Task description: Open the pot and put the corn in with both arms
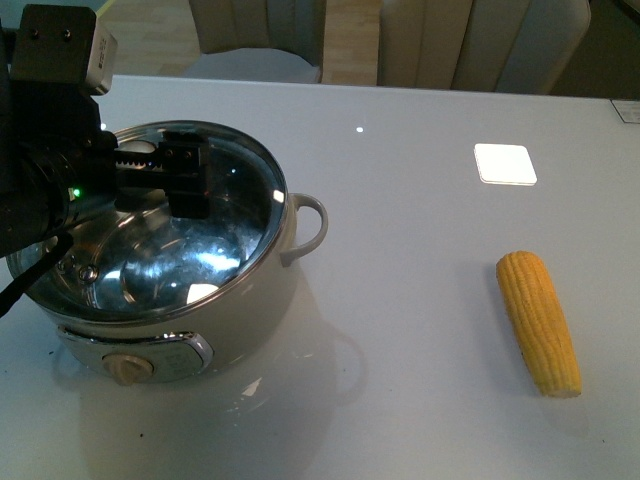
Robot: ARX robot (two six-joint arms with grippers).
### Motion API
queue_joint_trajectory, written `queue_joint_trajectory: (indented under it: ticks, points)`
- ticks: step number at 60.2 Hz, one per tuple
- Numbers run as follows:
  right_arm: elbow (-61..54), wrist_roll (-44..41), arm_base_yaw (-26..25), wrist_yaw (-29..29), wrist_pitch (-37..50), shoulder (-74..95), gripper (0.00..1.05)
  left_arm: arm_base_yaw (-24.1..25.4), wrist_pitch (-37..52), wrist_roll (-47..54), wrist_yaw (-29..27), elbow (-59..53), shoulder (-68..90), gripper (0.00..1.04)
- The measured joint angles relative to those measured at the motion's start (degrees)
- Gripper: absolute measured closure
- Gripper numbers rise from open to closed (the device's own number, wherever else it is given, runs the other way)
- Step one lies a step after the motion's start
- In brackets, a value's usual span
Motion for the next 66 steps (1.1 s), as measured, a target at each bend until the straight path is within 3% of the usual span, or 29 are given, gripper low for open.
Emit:
queue_joint_trajectory:
  ticks: [11, 26, 32, 66]
  points:
    - [0.00, 0.00, 0.00, 0.00, 0.00, 0.00, 0.09, -0.37, 0.61, -0.15, -0.68, 0.00, 0.61, 0.09]
    - [0.00, 0.00, 0.00, 0.00, 0.00, 0.00, 0.09, -0.57, 1.25, -0.26, -0.92, 0.02, 0.76, 0.49]
    - [0.00, 0.00, 0.00, 0.00, 0.00, 0.00, 0.09, -0.57, 1.42, 0.00, -1.16, 0.02, 0.76, 0.61]
    - [0.02, 0.00, 0.00, 0.00, 0.00, 0.00, 0.09, -0.94, -0.48, 1.53, -2.21, 0.42, -0.83, 0.62]
